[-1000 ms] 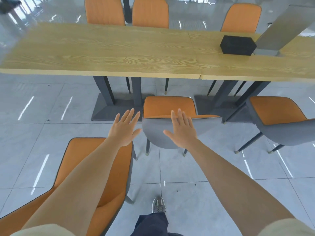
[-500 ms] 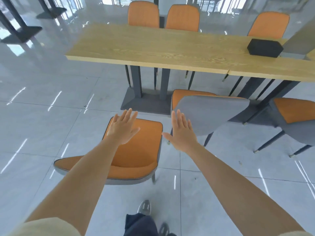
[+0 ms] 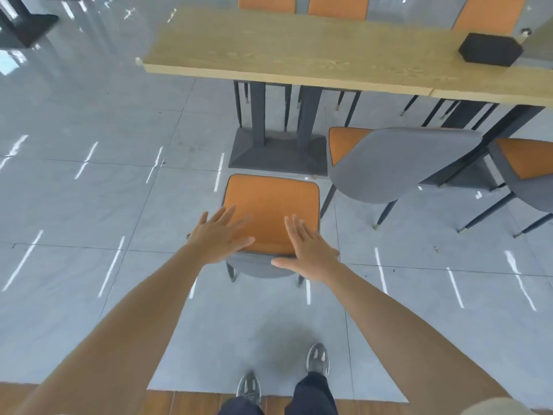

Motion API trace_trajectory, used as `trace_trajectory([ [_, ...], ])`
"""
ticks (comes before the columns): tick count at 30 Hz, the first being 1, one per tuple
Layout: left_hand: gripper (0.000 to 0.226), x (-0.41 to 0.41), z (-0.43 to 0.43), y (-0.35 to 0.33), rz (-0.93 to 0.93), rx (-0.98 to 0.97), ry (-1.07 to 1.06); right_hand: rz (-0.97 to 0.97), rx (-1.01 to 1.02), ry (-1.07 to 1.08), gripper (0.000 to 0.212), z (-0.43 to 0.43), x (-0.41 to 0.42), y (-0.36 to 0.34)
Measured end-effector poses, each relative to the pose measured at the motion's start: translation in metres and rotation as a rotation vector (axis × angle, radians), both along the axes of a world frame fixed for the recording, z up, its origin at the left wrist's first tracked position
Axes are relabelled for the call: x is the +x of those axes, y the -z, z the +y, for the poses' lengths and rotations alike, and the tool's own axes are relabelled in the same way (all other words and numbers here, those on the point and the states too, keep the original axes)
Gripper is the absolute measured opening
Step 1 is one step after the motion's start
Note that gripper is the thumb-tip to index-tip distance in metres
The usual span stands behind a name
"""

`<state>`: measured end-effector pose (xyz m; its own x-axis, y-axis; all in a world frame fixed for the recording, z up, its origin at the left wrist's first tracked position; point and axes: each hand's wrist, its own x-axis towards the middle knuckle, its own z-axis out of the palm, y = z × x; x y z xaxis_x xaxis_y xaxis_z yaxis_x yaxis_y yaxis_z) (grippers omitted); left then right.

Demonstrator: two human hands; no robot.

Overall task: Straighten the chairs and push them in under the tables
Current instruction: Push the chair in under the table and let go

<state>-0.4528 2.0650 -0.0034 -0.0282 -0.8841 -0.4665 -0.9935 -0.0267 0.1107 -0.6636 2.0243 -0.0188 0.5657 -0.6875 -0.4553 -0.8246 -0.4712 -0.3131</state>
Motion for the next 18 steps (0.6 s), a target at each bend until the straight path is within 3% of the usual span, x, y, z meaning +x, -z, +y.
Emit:
trace_trajectory([
  [3,0.072,0.007,0.018,0.013,0.071,0.029,-0.002,0.036,-0.01,-0.002,0.095,0.011,0.005,0.008],
  [6,0.082,0.012,0.022,0.028,0.004,-0.022,0.089,0.073,-0.072,-0.002,0.093,0.012,0.005,0.011],
  [13,0.057,0.015,0.004,0.039,0.01,-0.133,0.107,0.136,-0.241,-0.035,0.054,0.0,0.008,0.026],
  [18,0.055,0.022,-0.009,0.047,0.042,-0.157,0.154,0.086,-0.315,-0.054,0.051,-0.013,0.006,0.036],
])
